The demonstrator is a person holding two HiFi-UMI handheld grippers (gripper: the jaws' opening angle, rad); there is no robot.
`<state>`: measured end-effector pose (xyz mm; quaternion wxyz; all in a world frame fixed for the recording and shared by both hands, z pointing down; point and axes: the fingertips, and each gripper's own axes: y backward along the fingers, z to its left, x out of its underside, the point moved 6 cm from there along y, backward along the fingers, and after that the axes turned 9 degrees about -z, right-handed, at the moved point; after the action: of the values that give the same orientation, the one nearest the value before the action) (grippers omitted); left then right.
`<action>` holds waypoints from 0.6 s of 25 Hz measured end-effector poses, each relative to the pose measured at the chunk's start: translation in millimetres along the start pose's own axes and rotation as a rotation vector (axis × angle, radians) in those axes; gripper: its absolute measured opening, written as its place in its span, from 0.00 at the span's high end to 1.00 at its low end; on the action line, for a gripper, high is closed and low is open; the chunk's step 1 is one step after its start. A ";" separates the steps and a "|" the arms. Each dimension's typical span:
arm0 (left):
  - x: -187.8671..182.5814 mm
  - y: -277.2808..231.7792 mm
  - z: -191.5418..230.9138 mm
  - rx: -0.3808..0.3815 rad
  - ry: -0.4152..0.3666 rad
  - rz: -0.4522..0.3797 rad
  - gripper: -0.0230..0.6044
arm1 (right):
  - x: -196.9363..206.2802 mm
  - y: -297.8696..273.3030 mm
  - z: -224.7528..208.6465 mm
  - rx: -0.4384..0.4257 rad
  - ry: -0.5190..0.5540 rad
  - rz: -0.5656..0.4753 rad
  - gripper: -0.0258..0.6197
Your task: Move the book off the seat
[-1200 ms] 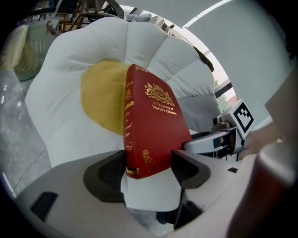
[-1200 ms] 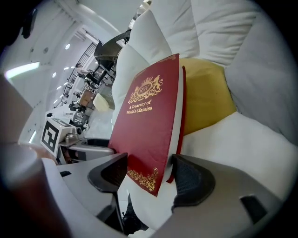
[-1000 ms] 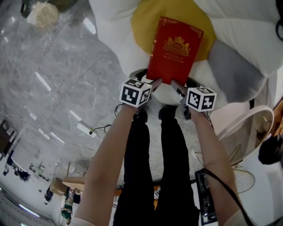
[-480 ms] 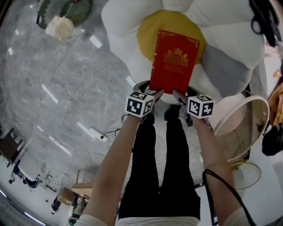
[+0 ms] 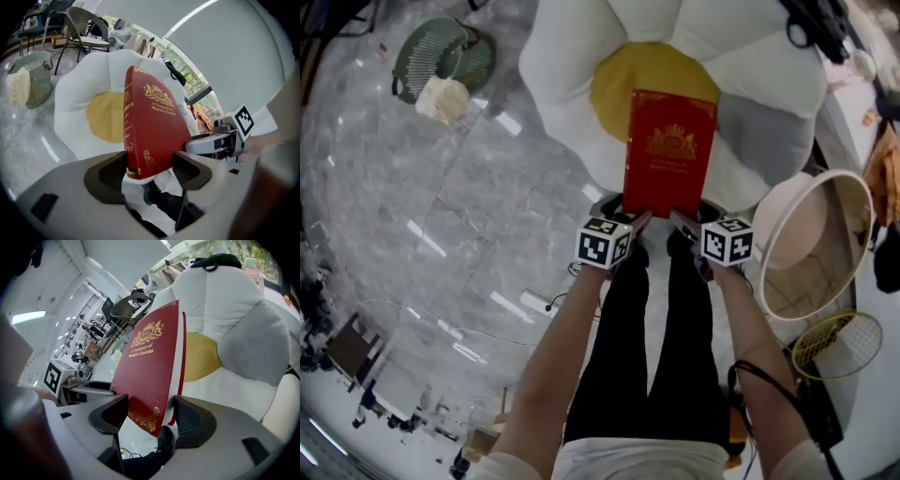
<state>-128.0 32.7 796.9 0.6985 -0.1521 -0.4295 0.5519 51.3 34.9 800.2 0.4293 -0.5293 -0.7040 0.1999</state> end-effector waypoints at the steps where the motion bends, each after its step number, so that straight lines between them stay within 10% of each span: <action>1: 0.0 2.7 -4.0 0.005 -0.014 0.004 0.47 | 2.3 4.9 1.8 0.002 -0.006 -0.010 0.47; 15: 2.3 14.3 -77.5 0.043 -0.112 0.030 0.47 | 16.1 83.4 -3.1 0.021 -0.046 -0.102 0.47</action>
<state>-77.6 59.9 742.7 0.6681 -0.1124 -0.4535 0.5791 100.6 79.1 746.9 0.4283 -0.4835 -0.7374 0.1975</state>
